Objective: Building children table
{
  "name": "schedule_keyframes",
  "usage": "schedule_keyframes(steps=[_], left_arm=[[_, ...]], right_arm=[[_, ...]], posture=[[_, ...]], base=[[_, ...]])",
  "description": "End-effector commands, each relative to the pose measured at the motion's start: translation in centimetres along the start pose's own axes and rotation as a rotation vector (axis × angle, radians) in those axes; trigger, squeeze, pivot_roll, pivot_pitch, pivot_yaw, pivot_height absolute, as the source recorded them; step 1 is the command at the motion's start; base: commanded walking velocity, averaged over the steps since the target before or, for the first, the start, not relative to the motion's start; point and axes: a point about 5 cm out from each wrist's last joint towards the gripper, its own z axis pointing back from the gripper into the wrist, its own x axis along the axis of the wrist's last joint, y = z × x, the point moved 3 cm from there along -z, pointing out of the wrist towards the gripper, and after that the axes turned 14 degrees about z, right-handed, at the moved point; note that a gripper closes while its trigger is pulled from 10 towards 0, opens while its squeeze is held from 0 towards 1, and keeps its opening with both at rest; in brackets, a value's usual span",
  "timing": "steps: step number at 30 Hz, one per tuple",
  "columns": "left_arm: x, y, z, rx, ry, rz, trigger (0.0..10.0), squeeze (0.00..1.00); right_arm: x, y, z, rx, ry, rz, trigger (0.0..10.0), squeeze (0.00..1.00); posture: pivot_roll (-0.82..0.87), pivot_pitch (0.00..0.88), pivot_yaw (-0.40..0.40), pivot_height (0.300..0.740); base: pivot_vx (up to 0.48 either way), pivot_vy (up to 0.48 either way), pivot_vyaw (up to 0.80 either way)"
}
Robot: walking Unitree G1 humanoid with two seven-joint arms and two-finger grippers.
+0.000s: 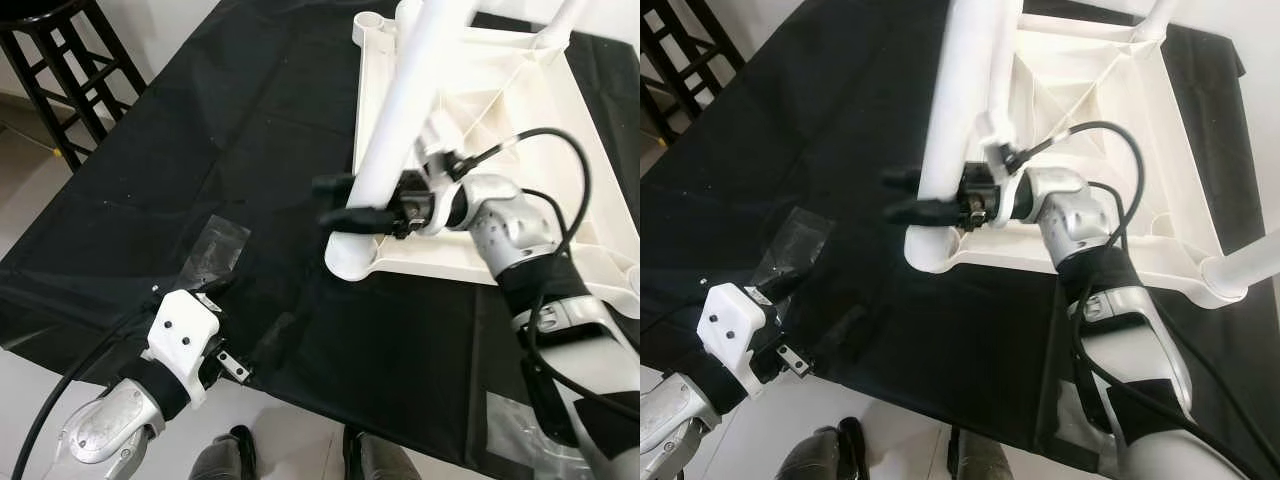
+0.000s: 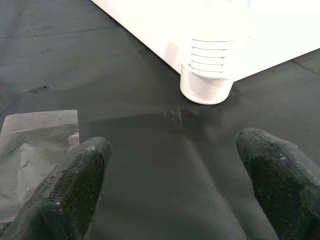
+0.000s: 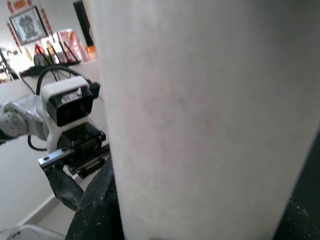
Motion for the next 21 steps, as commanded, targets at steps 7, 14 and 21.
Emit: schedule_keyframes(steps=[7, 14, 21], left_arm=[[-0.5, -0.2, 0.4, -0.008, 0.023, 0.01, 10.0, 0.0], [-0.5, -0.3, 0.5, -0.01, 0.025, 0.011, 10.0, 0.0], [-0.5, -0.4, 0.7, -0.012, 0.028, 0.013, 10.0, 0.0]], right_arm=[[-4.1, 1.3, -0.4, 0.045, 0.234, 0.056, 10.0, 0.0], [-3.9, 0.8, -0.2, 0.015, 0.214, 0.04, 10.0, 0.0], [-2.9, 0.0, 0.7, -0.03, 0.124, -0.019, 10.0, 0.0]], posture=[[0.02, 0.327, -0.048, 0.74], [0.03, 0.325, -0.047, 0.74], [0.03, 0.327, -0.046, 0.74]], base=[[0.0, 0.0, 0.0], [0.0, 0.0, 0.0], [0.0, 0.0, 0.0]])
